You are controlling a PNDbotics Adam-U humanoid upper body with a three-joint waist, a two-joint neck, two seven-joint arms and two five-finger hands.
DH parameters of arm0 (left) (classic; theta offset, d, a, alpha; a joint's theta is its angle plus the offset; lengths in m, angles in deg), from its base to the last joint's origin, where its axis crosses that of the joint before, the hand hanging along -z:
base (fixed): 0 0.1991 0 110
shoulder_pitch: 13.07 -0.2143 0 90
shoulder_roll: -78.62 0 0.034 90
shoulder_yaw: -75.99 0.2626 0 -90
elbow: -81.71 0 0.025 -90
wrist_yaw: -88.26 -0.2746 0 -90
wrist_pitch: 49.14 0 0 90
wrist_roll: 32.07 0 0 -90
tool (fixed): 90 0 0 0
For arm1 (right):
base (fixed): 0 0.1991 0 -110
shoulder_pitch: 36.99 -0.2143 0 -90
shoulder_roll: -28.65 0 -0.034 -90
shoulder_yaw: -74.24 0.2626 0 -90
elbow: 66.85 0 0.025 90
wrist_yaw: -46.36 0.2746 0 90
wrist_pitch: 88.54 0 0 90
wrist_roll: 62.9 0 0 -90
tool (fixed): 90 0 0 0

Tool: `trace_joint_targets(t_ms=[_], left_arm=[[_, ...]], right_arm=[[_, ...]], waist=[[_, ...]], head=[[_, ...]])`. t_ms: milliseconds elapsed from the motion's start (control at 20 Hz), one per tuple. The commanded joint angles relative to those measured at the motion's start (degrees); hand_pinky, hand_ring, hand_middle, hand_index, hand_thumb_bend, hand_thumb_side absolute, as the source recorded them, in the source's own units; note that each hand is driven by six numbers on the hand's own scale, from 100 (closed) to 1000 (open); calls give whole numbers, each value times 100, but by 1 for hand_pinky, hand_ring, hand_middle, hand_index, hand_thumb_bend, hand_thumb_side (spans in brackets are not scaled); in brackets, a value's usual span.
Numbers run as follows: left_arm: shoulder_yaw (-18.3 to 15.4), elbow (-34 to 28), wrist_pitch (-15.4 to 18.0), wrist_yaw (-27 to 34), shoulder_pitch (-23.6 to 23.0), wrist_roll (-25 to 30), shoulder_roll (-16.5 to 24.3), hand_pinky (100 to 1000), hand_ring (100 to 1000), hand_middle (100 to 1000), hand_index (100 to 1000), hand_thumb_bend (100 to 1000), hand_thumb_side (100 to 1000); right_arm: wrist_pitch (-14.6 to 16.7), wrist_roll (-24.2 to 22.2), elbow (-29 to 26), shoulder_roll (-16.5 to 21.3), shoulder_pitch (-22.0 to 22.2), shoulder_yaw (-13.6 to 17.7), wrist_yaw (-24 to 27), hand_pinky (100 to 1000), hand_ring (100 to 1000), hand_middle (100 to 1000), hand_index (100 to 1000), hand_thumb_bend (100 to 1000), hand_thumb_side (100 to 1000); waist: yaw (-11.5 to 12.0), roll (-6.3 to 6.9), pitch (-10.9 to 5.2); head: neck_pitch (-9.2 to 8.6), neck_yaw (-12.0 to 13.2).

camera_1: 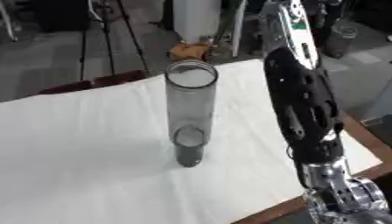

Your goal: Arrange flowers into the vase.

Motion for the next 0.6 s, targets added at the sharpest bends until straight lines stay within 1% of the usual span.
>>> trace_joint_targets(t_ms=[50,600], left_arm=[[-44,-81,-6,-19,44,-8,110,730,667,633,829,523,969],[-45,-81,-6,-15,39,-4,106,729,667,633,829,522,969]], right_arm=[[-13,-95,38,80,-74,3,-91,100,100,100,100,291,100],[-114,-299,252,2,-18,17,-254,100,100,100,100,294,100]], waist=[[-8,-56,-134],[12,-37,-142]], head=[[-40,-21],[-43,-41]])
